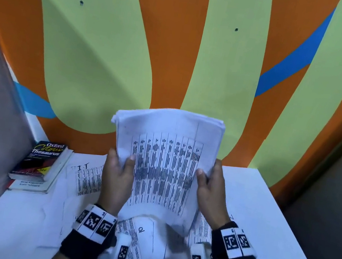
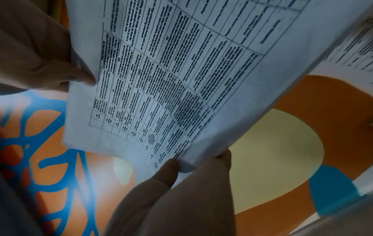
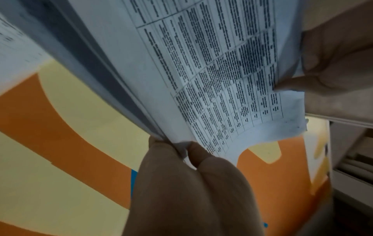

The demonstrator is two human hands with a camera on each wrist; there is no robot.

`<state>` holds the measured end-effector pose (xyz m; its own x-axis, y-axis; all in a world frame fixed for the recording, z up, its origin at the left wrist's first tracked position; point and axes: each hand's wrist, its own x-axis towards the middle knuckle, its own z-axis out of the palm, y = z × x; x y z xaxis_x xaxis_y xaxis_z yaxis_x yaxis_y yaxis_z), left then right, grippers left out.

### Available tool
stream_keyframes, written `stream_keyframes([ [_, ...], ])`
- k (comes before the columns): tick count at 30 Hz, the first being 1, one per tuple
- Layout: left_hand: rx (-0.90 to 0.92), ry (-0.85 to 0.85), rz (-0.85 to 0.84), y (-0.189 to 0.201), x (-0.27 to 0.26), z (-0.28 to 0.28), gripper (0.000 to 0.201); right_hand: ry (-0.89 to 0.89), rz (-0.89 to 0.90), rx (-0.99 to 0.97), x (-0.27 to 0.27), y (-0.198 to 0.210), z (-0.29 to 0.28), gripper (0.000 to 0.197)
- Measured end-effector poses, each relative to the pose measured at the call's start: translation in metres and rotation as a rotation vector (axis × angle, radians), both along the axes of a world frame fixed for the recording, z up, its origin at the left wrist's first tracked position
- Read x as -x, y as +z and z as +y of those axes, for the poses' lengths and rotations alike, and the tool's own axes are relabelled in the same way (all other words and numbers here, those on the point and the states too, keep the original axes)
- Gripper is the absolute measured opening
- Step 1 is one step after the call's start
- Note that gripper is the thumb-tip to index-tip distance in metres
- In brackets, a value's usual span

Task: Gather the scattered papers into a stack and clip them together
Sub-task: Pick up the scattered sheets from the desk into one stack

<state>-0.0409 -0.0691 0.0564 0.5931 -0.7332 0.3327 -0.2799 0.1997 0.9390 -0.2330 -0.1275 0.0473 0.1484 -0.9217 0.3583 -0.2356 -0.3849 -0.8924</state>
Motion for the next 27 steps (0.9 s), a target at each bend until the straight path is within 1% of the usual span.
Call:
stream_keyframes([
  [2, 0.033, -0.003, 0.010, 0.003, -0.001, 0.002, 0.015, 0.016, -0.059, 0.007, 0.002, 0.007, -0.003, 0.029],
  [3, 0.017, -0.014, -0.007, -0.001, -0.003, 0.002, 0.018, 0.021, -0.053, -0.010, 0.003, 0.003, -0.005, 0.033],
  [4, -0.019, -0.022, -0.035, -0.005, -0.002, 0.003, 0.020, 0.022, -0.023, -0.043, 0.003, -0.004, -0.007, 0.035],
  [6, -0.102, -0.051, -0.066, -0.020, -0.002, 0.005, 0.023, 0.014, 0.058, -0.146, 0.000, -0.025, -0.006, 0.032],
  [8, -0.166, -0.114, -0.048, -0.035, -0.005, 0.009, 0.024, -0.027, 0.086, -0.226, -0.002, -0.044, -0.004, 0.031],
  [10, -0.253, -0.176, 0.047, -0.041, -0.013, 0.014, 0.016, -0.072, 0.052, -0.220, -0.002, -0.049, -0.001, 0.026],
  [11, -0.288, -0.187, 0.097, -0.043, -0.018, 0.016, 0.017, -0.062, 0.030, -0.196, -0.004, -0.046, 0.001, 0.022],
  [12, -0.316, -0.188, 0.119, -0.044, -0.022, 0.018, 0.024, -0.032, 0.009, -0.162, -0.004, -0.044, 0.003, 0.020],
  [14, -0.332, -0.173, 0.075, -0.041, -0.030, 0.020, 0.031, 0.020, -0.027, -0.123, -0.006, -0.041, 0.001, 0.020],
  [16, -0.293, -0.114, 0.031, -0.035, -0.034, 0.024, 0.032, -0.033, 0.002, -0.146, -0.003, -0.045, -0.009, 0.019],
  [17, -0.241, -0.083, 0.003, -0.034, -0.038, 0.027, 0.032, -0.098, 0.059, -0.168, 0.003, -0.049, -0.016, 0.023],
  [18, -0.175, -0.065, -0.049, -0.032, -0.041, 0.031, 0.029, -0.166, 0.162, -0.213, 0.012, -0.056, -0.024, 0.030],
  [19, -0.121, -0.055, -0.112, -0.032, -0.046, 0.035, 0.026, -0.236, 0.316, -0.294, 0.024, -0.064, -0.034, 0.040],
  [21, -0.110, 0.023, -0.201, -0.035, -0.055, 0.042, 0.026, -0.353, 0.668, -0.550, 0.051, -0.079, -0.046, 0.071],
  [22, -0.135, 0.100, -0.223, -0.037, -0.061, 0.043, 0.028, -0.380, 0.791, -0.664, 0.062, -0.087, -0.050, 0.086],
  [23, -0.150, 0.162, -0.231, -0.039, -0.067, 0.044, 0.027, -0.391, 0.879, -0.740, 0.070, -0.094, -0.053, 0.098],
  [25, -0.143, 0.218, -0.207, -0.040, -0.076, 0.045, 0.017, -0.400, 1.037, -0.786, 0.076, -0.108, -0.057, 0.115],
  [27, -0.142, 0.253, -0.198, -0.041, -0.084, 0.047, 0.016, -0.438, 1.109, -0.785, 0.076, -0.120, -0.059, 0.117],
])
